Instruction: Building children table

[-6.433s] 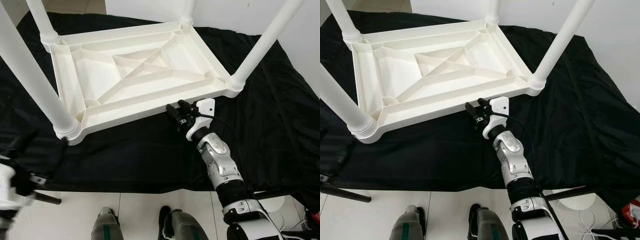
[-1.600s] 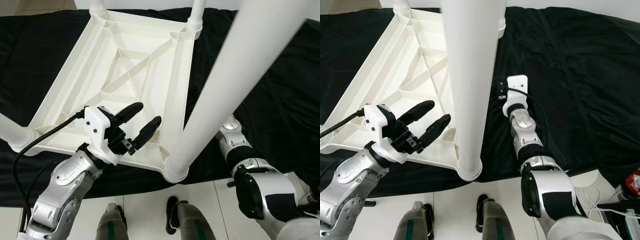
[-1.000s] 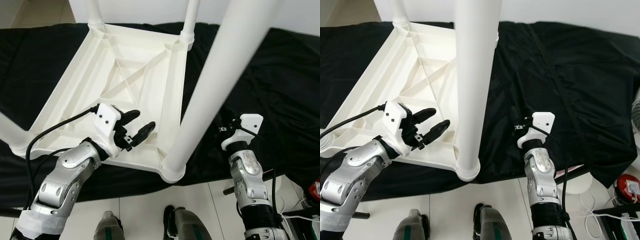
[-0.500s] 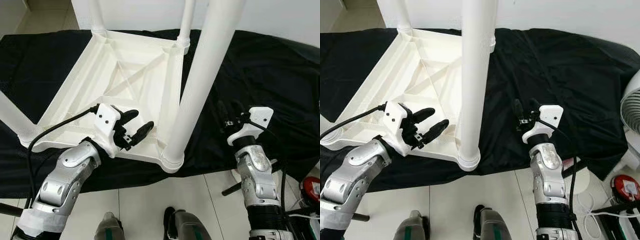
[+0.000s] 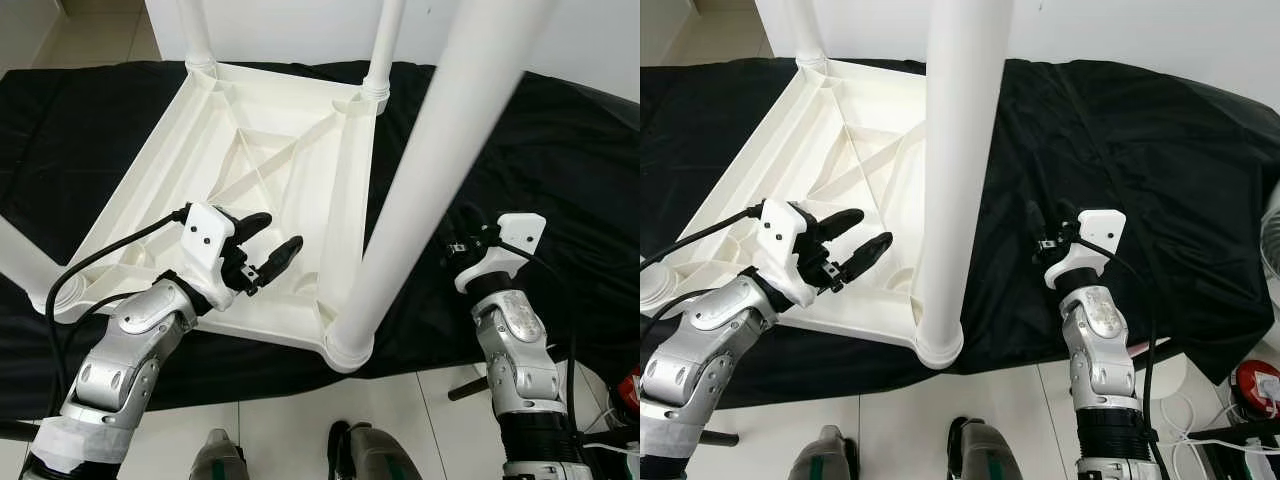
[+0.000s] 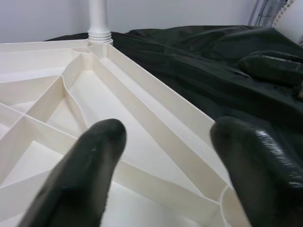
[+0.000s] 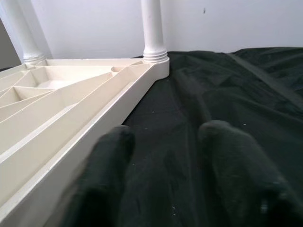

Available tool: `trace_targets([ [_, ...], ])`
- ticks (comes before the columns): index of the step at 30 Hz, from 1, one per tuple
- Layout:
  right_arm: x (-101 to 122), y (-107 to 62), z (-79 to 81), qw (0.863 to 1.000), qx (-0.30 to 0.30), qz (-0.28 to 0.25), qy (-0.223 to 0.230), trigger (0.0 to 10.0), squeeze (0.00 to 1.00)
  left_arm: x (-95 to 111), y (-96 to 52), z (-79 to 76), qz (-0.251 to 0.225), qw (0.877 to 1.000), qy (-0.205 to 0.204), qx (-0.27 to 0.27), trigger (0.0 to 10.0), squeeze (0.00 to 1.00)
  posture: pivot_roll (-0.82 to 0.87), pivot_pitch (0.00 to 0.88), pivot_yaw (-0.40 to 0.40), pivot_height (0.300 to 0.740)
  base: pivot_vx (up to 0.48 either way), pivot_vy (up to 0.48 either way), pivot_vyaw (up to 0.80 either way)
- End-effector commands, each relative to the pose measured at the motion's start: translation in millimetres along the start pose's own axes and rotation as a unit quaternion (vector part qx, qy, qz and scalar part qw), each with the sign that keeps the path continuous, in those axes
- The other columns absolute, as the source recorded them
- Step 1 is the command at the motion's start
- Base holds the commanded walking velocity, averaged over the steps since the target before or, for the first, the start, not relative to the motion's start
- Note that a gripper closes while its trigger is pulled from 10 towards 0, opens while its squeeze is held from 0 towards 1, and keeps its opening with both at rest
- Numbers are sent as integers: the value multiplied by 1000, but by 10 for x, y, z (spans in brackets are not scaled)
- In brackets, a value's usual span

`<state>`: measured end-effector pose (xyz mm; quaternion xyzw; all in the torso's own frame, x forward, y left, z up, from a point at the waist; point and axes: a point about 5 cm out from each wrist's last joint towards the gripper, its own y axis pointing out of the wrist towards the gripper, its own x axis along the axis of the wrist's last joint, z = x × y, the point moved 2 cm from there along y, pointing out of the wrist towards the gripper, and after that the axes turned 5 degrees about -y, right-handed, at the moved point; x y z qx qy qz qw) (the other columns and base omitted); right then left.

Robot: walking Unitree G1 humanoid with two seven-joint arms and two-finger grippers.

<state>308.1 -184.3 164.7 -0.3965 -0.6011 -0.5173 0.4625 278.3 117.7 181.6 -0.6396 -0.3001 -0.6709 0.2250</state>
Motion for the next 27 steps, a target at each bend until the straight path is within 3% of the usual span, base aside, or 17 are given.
trace_targets([
  [1,11,-42,-1,1000,6,0,15,10000,1000,-6,-20,-2,-1,999,-22,-24,10000,1000,21,100,-37,740,0,0,0],
  [7,9,-58,-1,1000,8,3,17,10000,1000,14,-34,2,-7,999,-22,-24,10000,1000,23,99,-40,740,0,0,0],
  [8,2,-63,-4,1000,9,7,13,10000,98,19,-36,7,-7,1000,-16,-20,10000,710,23,99,-40,740,0,0,0],
  [10,2,-63,-4,1000,9,7,13,10000,98,19,-36,7,-7,1000,-16,-20,10000,710,23,99,-40,740,0,0,0],
  [11,-5,-66,-12,1000,8,10,10,10000,0,16,-35,16,-6,1000,-10,-14,10000,0,24,96,-42,740,0,0,0],
  [27,-6,-49,-5,1000,14,13,-2,10000,0,32,-32,35,-11,1000,6,-2,10000,0,28,88,-47,740,0,0,0],
])
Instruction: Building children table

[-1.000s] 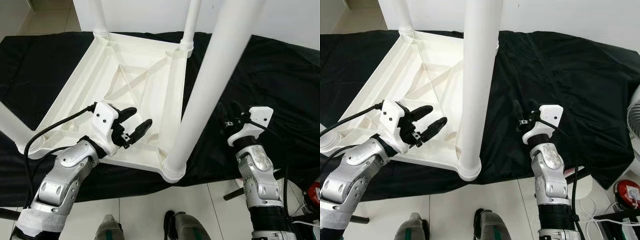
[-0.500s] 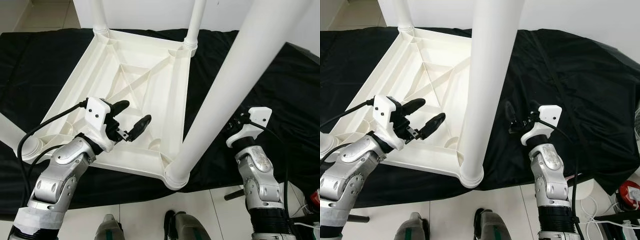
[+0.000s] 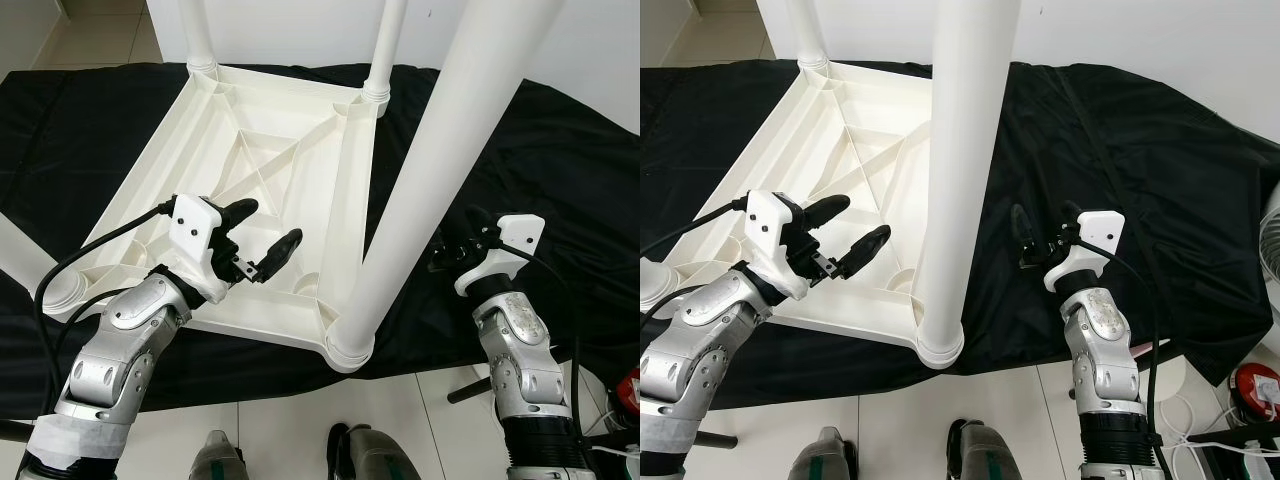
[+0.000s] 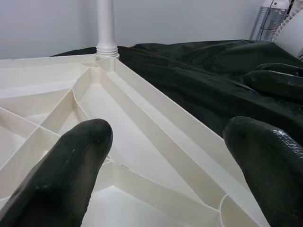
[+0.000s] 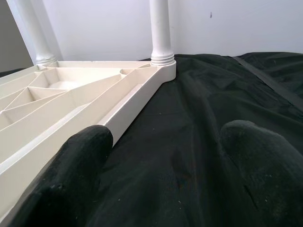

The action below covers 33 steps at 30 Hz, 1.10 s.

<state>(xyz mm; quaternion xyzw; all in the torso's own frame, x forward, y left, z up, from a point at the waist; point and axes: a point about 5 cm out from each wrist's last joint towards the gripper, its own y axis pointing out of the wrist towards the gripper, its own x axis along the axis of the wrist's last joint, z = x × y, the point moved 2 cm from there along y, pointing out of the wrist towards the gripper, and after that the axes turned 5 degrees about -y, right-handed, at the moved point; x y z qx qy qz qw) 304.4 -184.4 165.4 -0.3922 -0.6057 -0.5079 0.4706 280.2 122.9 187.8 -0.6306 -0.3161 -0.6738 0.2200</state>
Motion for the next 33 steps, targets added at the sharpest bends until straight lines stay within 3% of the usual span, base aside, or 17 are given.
trace_targets([
  [1,-20,-15,-8,1000,1,9,-3,10000,0,-30,-18,-12,5,1000,2,-9,10000,0,28,89,-49,740,0,0,0],
  [18,-17,-17,16,1000,10,11,-4,10000,0,-27,-41,-3,6,1000,6,-4,10000,0,32,95,-51,740,0,0,0],
  [20,-3,-65,60,999,35,10,3,10000,0,16,-92,-28,-6,1000,14,-14,10000,0,36,99,-51,740,0,0,0],
  [21,13,-185,137,996,87,15,0,10000,0,64,-192,-88,-15,999,19,-40,10000,0,36,103,-54,740,0,0,0],
  [23,13,-185,137,996,87,15,0,10000,0,64,-192,-88,-15,999,19,-40,10000,0,36,103,-54,740,0,0,0],
  [25,47,-414,234,984,174,29,-10,10000,0,140,-343,-161,-19,996,28,-78,10000,0,36,109,-50,740,0,0,0],
  [27,75,-498,228,978,204,36,-16,10000,0,156,-391,-167,-12,996,32,-88,10000,0,38,108,-48,740,0,0,0],
  [33,96,-538,215,975,218,38,-19,10000,0,163,-413,-163,-7,995,34,-92,10000,0,39,108,-49,740,0,0,0],
])
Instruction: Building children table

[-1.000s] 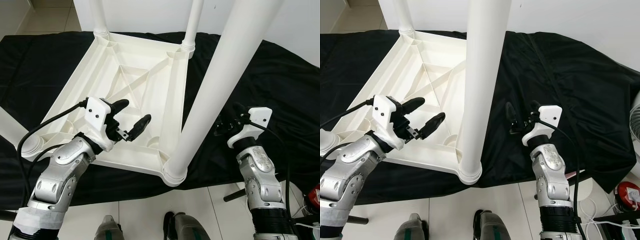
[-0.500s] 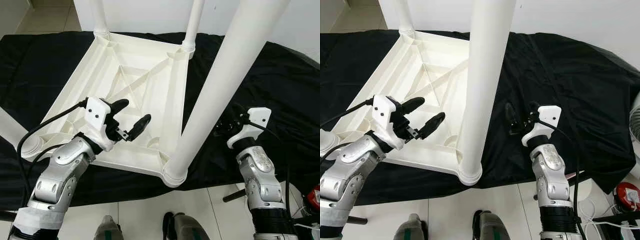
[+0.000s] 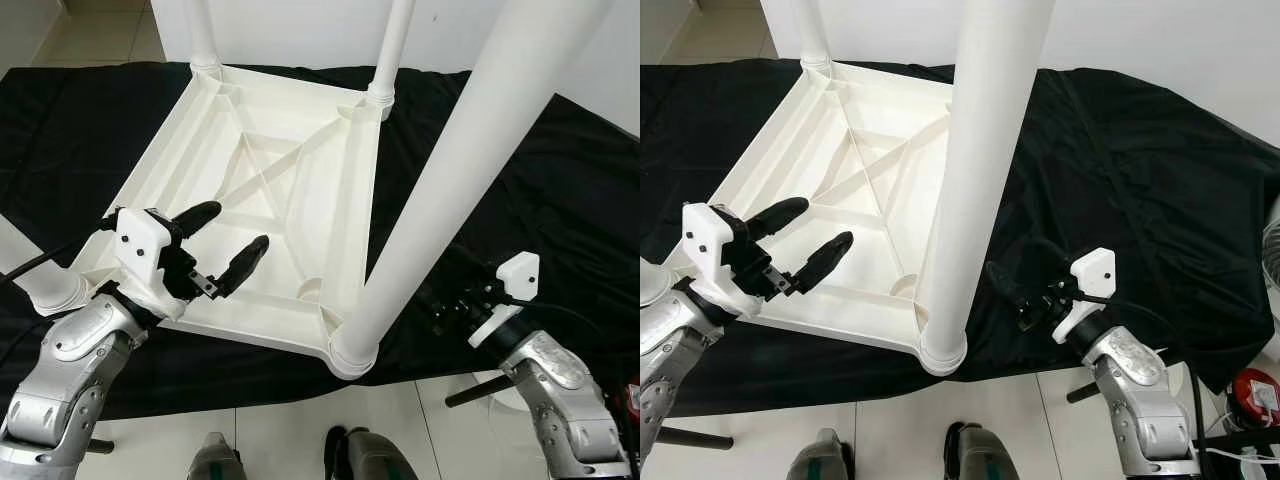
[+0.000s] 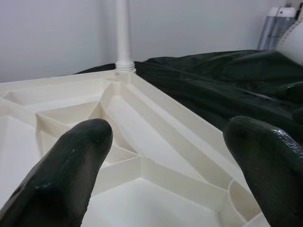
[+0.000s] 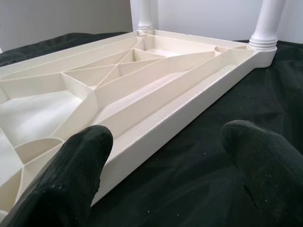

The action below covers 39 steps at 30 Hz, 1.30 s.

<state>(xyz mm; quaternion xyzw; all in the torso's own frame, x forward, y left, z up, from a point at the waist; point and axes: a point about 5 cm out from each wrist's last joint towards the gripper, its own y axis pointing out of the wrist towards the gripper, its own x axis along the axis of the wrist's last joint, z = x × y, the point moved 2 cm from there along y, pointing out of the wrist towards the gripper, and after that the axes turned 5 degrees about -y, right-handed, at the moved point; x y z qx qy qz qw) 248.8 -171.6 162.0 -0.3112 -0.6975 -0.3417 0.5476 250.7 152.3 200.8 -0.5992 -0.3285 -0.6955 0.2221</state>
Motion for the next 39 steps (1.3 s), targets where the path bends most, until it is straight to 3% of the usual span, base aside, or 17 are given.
trace_targets([
  [1,0,-21,-53,1000,0,6,-5,10000,0,-32,-10,-138,14,995,9,-101,10000,0,38,101,-46,740,0,0,0],
  [8,-27,1,-41,1000,-11,4,-5,10000,0,-108,32,-160,17,995,11,-93,10000,0,36,98,-44,740,0,0,0],
  [12,-136,-31,-3,1000,-12,19,-3,10000,0,-255,18,-194,33,996,15,-81,10000,0,34,87,-37,740,0,0,0],
  [13,-241,-53,-13,999,-29,33,-4,10000,0,-373,9,-192,45,997,26,-64,10000,0,34,85,-37,740,0,0,0],
  [16,-341,-69,-44,997,-54,47,-2,10000,0,-468,1,-183,52,997,31,-50,10000,0,34,85,-37,740,0,0,0],
  [19,-423,33,-237,984,-176,24,21,10000,0,-639,124,82,52,997,24,54,10000,0,33,56,-45,740,0,0,0],
  [23,-386,99,-280,981,-192,11,23,10000,0,-587,230,209,34,995,20,94,10000,0,34,49,-43,740,0,0,0],
  [25,-360,161,-285,982,-189,2,25,10000,0,-547,302,249,23,994,8,104,10000,0,36,41,-45,740,0,0,0],
  [28,-303,331,-219,991,-134,-9,15,10000,0,-519,483,218,23,997,32,70,10000,0,37,34,-46,740,0,0,0],
  [33,-278,360,-166,995,-97,-15,8,10000,0,-517,511,203,23,997,49,49,10000,0,39,34,-47,740,0,0,0],
  [37,-160,187,-108,1000,29,-7,0,10000,0,-407,388,200,34,995,88,-39,10000,0,31,42,-28,740,0,0,0],
  [39,-131,154,-115,999,42,-6,1,10000,0,-394,355,183,38,994,91,-54,10000,0,31,42,-28,740,0,0,0],
])
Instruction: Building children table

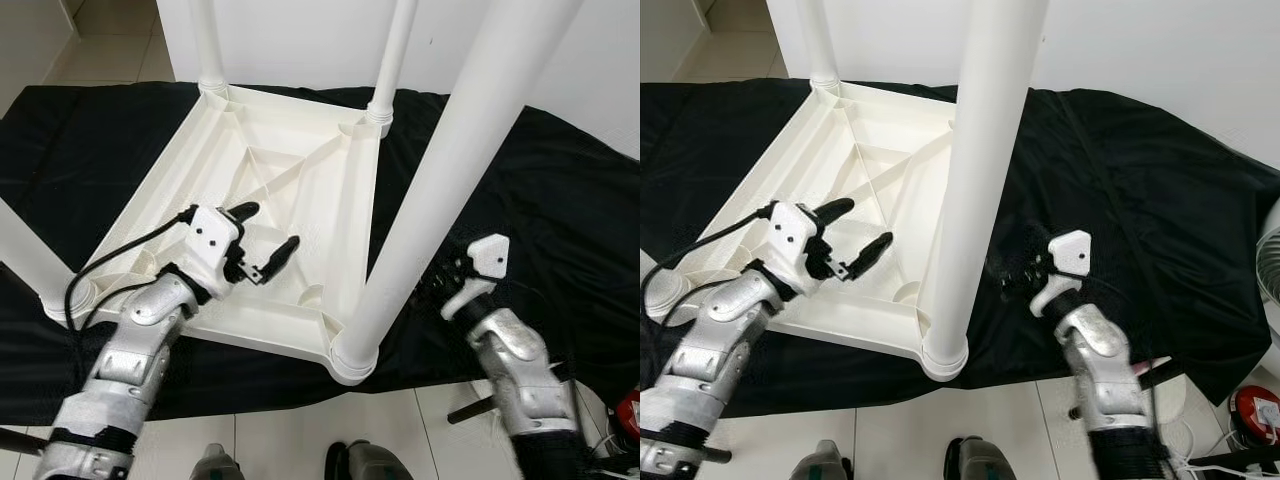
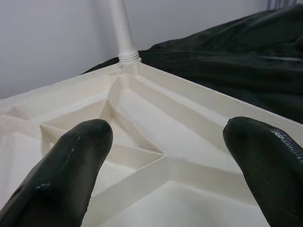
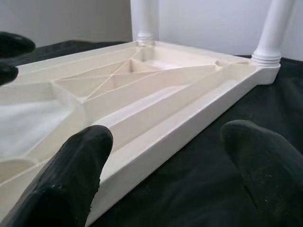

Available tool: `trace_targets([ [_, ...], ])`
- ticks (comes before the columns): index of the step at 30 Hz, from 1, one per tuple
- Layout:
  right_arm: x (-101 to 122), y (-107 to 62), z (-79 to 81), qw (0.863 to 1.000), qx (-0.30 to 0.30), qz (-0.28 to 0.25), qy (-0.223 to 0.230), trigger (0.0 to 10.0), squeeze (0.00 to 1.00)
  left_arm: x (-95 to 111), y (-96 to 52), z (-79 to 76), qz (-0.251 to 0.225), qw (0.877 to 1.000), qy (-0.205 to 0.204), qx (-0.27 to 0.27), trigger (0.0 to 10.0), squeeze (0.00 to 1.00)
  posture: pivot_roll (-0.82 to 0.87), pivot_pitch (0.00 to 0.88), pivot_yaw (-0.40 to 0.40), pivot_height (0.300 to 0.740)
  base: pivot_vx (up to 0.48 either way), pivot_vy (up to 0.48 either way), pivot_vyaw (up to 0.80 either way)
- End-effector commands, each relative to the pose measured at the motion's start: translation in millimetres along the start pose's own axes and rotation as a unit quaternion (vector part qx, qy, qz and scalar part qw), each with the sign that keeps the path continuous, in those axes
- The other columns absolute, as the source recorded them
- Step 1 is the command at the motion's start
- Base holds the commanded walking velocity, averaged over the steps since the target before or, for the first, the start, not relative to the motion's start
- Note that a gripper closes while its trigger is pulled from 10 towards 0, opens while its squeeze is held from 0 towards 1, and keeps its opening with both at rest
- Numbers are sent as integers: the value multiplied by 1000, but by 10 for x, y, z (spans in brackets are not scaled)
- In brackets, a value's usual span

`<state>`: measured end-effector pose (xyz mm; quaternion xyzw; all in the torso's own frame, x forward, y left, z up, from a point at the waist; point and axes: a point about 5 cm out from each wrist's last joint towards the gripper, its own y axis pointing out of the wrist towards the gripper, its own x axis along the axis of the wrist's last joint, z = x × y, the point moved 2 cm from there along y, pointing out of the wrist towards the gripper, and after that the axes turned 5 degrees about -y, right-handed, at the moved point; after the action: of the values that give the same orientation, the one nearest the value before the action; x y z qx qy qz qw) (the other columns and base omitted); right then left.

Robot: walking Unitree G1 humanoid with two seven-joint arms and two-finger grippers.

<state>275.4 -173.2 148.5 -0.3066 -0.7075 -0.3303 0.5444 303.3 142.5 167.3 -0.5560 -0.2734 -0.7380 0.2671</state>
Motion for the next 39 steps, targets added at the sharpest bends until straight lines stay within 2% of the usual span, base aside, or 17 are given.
trace_targets([
  [1,94,-75,21,999,46,-4,11,10000,0,76,-64,-120,-4,998,13,-59,10000,0,31,42,-28,740,0,0,0],
  [2,130,-138,34,997,73,3,12,10000,0,92,-125,-192,2,996,12,-87,10000,0,32,46,-22,740,0,0,0],
  [7,155,-251,85,992,125,21,12,10000,0,96,-213,-327,13,991,22,-134,10000,0,34,51,-18,740,0,0,0],
  [9,120,-447,198,978,201,61,10,10000,0,50,-304,-460,35,983,24,-179,10000,0,35,59,-18,740,0,0,0],
  [11,120,-447,198,978,201,61,10,10000,0,50,-304,-460,35,983,24,-179,10000,0,35,59,-18,740,0,0,0],
  [13,77,-638,342,956,277,99,19,10000,0,-54,-360,-492,62,978,45,-194,10000,0,34,65,-11,740,0,0,0],
  [14,77,-638,342,956,277,99,19,10000,0,-54,-360,-492,62,978,45,-194,10000,0,34,65,-11,740,0,0,0],
  [16,73,-726,452,937,327,116,28,10000,0,-130,-388,-496,78,975,58,-202,10000,0,33,66,-5,740,0,0,0],
  [17,73,-726,452,937,327,116,28,10000,0,-130,-388,-496,78,975,58,-202,10000,0,33,66,-5,740,0,0,0],
  [18,89,-717,517,927,356,116,32,10000,0,-171,-388,-486,87,973,61,-205,10000,0,32,67,2,740,0,0,0],
  [19,96,-698,537,924,364,114,32,10000,0,-182,-383,-478,89,973,62,-206,10000,0,32,67,2,740,0,0,0],
  [23,104,-602,564,923,369,102,23,10000,0,-195,-367,-462,93,972,63,-206,10000,0,31,66,1,740,0,0,0],
  [25,103,-418,585,931,357,80,9,10000,0,-189,-338,-441,95,972,66,-204,10000,0,39,64,1,740,0,0,0],
  [27,103,-418,585,931,357,80,9,10000,0,-189,-338,-441,95,972,66,-204,10000,0,39,64,1,740,0,0,0],
  [29,68,-212,604,943,328,62,-3,10000,0,-177,-314,-401,95,974,74,-191,10000,0,56,59,-17,740,0,0,0],
  [31,44,-141,620,947,315,57,-4,10000,0,-171,-308,-387,94,975,75,-185,10000,0,60,59,-21,740,0,0,0],
  [39,-22,105,797,956,289,21,39,10000,0,-166,-276,-363,82,980,75,-163,10000,0,72,52,-38,740,0,0,0],
])
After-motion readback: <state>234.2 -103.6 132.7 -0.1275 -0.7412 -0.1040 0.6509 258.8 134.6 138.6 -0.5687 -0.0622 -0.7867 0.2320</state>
